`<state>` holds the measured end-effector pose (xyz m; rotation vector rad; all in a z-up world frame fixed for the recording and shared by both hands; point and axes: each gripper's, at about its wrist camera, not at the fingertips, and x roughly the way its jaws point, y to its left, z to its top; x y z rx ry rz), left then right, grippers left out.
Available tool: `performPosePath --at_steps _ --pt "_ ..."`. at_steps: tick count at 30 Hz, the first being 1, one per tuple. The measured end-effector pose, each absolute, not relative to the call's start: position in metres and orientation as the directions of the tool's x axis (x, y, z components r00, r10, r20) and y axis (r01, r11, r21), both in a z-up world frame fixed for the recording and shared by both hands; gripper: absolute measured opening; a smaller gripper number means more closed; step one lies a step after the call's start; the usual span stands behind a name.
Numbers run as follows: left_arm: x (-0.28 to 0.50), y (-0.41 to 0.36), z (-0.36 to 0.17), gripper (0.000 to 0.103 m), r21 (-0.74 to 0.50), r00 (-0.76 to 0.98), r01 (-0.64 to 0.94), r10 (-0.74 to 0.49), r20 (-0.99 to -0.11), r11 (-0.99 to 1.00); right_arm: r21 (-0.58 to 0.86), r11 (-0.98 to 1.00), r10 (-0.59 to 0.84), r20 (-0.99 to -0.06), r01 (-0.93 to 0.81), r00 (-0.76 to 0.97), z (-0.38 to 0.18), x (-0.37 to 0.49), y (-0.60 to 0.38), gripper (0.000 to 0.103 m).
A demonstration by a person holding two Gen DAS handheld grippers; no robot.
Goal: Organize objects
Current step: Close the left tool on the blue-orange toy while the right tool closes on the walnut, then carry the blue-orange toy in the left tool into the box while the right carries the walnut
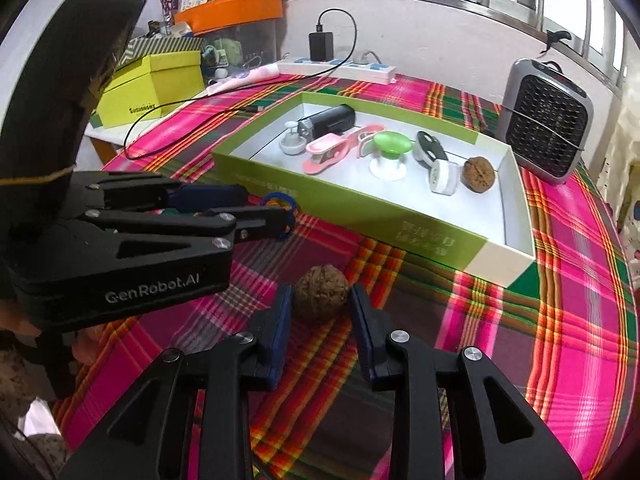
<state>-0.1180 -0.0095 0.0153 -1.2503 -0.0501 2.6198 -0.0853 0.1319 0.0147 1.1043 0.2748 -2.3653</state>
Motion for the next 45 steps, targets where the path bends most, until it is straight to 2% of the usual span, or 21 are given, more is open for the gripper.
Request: performPosePath --at_steps 9,13,45 --pt "-0.123 0.002 0.011 0.036 -0.112 -0.602 -0.202 0.214 -0.769 -0.973 0.039 -0.860 -0.361 -0.751 0.509 -0.553 0.020 -0.086 0.139 0.031" --pt "-0.123 0.004 0.011 0.025 -0.097 -0.609 -0.203 0.204 -0.767 -0.974 0.043 -0.861 -0.363 -0.750 0.507 -0.554 0.020 -0.086 0.141 0.031" --pt "-0.120 0.010 0.044 0.023 -0.095 -0.664 -0.234 0.231 -0.712 -0.967 0.058 -0.887 -0.363 -0.700 0.458 -0.615 0.042 -0.102 0.155 0.031"
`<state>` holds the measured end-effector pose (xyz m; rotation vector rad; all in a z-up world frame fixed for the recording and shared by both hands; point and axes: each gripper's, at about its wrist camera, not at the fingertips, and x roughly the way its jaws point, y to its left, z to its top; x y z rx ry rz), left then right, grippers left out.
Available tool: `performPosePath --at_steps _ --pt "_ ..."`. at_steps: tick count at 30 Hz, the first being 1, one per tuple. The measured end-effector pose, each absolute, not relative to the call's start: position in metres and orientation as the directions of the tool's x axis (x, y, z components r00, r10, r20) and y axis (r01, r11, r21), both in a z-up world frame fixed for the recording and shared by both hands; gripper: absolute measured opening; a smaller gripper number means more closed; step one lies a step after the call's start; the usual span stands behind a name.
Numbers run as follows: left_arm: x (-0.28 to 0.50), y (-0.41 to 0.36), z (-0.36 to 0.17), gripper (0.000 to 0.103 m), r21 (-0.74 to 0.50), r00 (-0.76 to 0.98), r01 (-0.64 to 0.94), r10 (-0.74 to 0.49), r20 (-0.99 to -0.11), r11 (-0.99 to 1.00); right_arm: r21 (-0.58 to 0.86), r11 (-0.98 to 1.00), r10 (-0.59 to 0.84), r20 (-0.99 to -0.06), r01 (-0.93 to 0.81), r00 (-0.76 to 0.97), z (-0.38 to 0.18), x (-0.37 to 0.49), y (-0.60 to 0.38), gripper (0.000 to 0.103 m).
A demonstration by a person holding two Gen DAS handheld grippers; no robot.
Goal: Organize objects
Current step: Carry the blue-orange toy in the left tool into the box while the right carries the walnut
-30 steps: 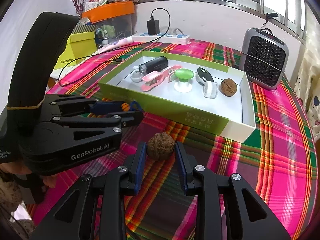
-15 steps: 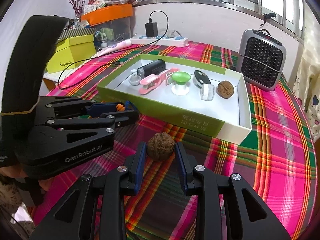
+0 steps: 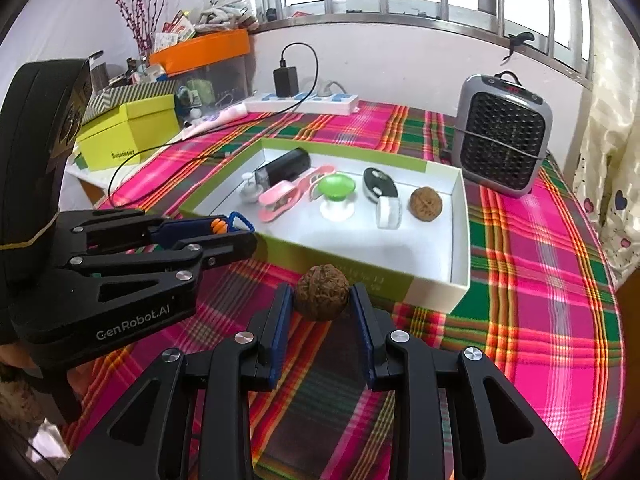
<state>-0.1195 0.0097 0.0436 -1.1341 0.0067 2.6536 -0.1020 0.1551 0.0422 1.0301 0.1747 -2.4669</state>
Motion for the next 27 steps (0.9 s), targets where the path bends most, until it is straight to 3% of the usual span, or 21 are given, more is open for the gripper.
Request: performPosePath --at_steps 18,27 --pt "-0.145 0.015 0.047 0.023 -0.091 -0.663 -0.247 0.237 -0.710 -0.965 0.049 -0.909 -0.329 -0.693 0.414 -0.641 0.050 -0.135 0.165 0.031" --pt "-0.168 0.018 0.036 0.023 -0.105 -0.632 -0.240 0.238 -0.738 -0.965 0.033 -0.928 -0.275 -0.733 0.371 -0.622 0.039 -0.166 0.169 0.031"
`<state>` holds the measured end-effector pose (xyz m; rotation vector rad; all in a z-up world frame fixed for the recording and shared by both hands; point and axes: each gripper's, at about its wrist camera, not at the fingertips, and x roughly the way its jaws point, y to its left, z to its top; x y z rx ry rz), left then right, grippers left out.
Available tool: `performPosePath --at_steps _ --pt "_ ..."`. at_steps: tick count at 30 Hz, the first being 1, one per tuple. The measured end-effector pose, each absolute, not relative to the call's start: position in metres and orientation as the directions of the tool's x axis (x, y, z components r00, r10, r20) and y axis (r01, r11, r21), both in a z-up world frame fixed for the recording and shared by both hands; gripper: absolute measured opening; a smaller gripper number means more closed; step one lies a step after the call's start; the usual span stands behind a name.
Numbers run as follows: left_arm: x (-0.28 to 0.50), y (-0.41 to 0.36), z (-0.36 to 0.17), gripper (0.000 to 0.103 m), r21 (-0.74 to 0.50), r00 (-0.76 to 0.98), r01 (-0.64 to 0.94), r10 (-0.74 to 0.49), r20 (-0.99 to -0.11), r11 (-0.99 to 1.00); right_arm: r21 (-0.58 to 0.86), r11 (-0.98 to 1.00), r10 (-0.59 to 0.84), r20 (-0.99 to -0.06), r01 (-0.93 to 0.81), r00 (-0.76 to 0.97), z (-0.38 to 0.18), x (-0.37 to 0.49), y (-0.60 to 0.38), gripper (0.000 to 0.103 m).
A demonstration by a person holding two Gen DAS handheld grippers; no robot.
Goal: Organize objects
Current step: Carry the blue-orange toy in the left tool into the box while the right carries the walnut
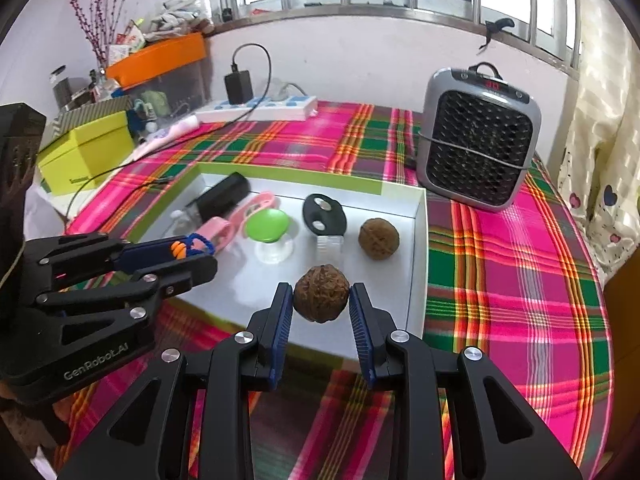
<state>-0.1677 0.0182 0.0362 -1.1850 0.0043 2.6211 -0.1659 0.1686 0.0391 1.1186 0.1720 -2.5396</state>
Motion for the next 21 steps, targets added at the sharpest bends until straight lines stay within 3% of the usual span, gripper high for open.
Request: performPosePath --at_steps 21 --pt "-0.187 0.019 0.021 0.023 -0.109 -0.591 -0.209 0.214 -0.778 -0.972 0.021 -0.937 -0.227 -0.793 0.348 -0.565 0.024 -0.186 0.167 0.031"
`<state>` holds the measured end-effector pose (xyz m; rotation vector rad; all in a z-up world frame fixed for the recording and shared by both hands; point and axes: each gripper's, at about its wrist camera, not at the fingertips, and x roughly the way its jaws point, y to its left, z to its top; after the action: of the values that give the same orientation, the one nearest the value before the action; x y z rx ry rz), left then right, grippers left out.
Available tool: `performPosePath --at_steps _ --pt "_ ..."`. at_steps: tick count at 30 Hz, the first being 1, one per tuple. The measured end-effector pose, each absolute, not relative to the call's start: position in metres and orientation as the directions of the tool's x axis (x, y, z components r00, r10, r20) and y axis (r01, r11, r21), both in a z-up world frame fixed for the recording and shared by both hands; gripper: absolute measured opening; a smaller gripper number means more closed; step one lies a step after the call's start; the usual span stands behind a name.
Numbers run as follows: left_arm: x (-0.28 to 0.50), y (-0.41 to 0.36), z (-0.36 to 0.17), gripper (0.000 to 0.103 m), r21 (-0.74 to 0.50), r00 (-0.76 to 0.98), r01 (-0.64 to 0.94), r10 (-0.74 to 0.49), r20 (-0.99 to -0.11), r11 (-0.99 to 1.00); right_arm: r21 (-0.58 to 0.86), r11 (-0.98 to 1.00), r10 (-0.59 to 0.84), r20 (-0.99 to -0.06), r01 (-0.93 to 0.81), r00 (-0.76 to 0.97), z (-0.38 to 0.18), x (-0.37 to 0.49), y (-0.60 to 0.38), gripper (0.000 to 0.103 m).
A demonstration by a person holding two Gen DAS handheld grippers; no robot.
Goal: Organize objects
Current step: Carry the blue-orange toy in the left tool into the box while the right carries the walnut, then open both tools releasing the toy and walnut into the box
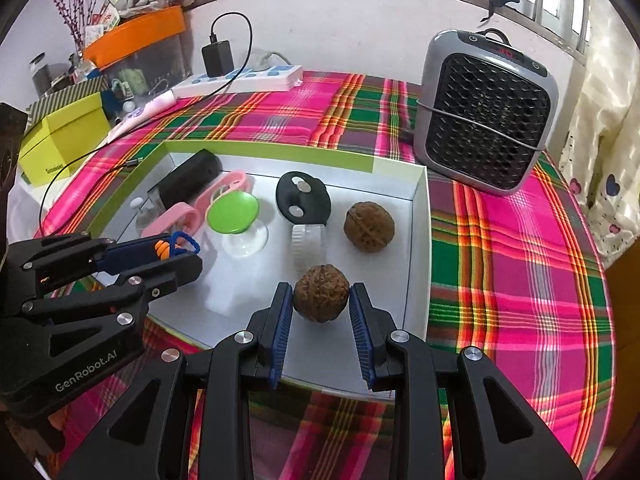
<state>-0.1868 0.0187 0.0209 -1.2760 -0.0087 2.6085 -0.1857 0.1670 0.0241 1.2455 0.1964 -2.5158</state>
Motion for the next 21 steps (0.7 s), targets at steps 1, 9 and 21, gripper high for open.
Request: performPosePath --at_steps 1,9,21 --pt "-0.187 0.019 0.021 0.023 -0.109 -0.591 -0.208 0.213 -0.778 -0.972 0.021 -0.938 -0.227 -0.793 0.347 -0.565 0.024 -0.186 0.167 0.031" --pt "-0.186 0.018 0.023 0.026 -0.103 -0.593 -0.202 0.205 -0.779 -0.974 0.042 -0.940 -0.236 -0.794 0.338 -0.560 0.025 -0.189 0.169 0.031" --pt "-0.169 0.016 0.032 0.031 -0.096 -0.626 -0.183 0.191 -0.756 -0.978 0.050 -0.946 -0.241 -0.767 0.320 -0.595 0.034 -0.174 0.169 0.043"
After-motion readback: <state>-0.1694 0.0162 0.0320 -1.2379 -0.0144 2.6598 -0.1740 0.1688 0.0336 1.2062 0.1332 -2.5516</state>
